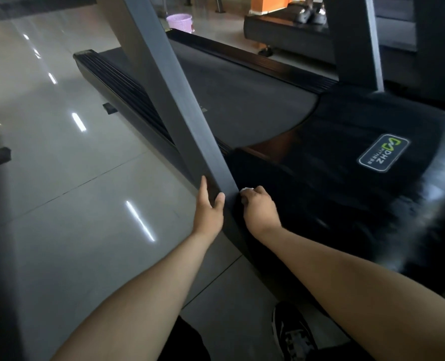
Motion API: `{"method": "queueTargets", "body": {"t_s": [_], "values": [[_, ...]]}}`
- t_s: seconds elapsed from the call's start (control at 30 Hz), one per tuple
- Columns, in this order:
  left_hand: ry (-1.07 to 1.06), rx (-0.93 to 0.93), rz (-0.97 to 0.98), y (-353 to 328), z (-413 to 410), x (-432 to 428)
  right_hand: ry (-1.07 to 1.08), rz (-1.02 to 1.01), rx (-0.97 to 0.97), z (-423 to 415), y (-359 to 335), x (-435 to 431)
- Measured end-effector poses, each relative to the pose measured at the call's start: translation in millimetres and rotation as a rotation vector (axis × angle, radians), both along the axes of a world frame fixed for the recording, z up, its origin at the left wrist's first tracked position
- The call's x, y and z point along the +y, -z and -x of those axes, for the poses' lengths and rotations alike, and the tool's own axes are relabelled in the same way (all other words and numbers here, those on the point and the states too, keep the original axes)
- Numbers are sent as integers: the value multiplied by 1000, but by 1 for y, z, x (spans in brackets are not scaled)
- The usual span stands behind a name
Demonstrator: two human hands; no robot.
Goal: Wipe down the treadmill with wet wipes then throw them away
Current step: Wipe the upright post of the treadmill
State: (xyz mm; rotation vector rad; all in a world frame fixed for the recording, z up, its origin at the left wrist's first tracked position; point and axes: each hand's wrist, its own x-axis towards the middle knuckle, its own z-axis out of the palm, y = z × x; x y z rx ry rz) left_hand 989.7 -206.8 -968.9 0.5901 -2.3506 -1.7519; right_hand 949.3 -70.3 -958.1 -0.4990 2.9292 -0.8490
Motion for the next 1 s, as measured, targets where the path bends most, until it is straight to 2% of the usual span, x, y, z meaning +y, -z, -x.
{"method": "queueTargets", "body": {"t_s": [0.13, 0.3, 0.43, 0.63, 0.77, 0.87, 1.0], "values": [[74, -40, -39, 8, -14, 6, 280, 388, -141, -18, 7, -20], [40, -1, -76, 19, -17, 9, 212, 652, -86, -4, -14, -39], [20, 28, -125, 23, -16, 10, 263, 646, -127, -8, -10, -38], [11, 9, -100, 32, -26, 19, 313, 515, -208, -54, 33, -26], [-10, 17, -207, 33, -27, 21, 377, 554, -225, -53, 24, -36], [-44, 37, -294, 24, -26, 16, 288, 594, -197, -35, 5, -45], [-1, 61, -340, 24, -24, 8, 191, 544, -112, -23, -5, -50]]}}
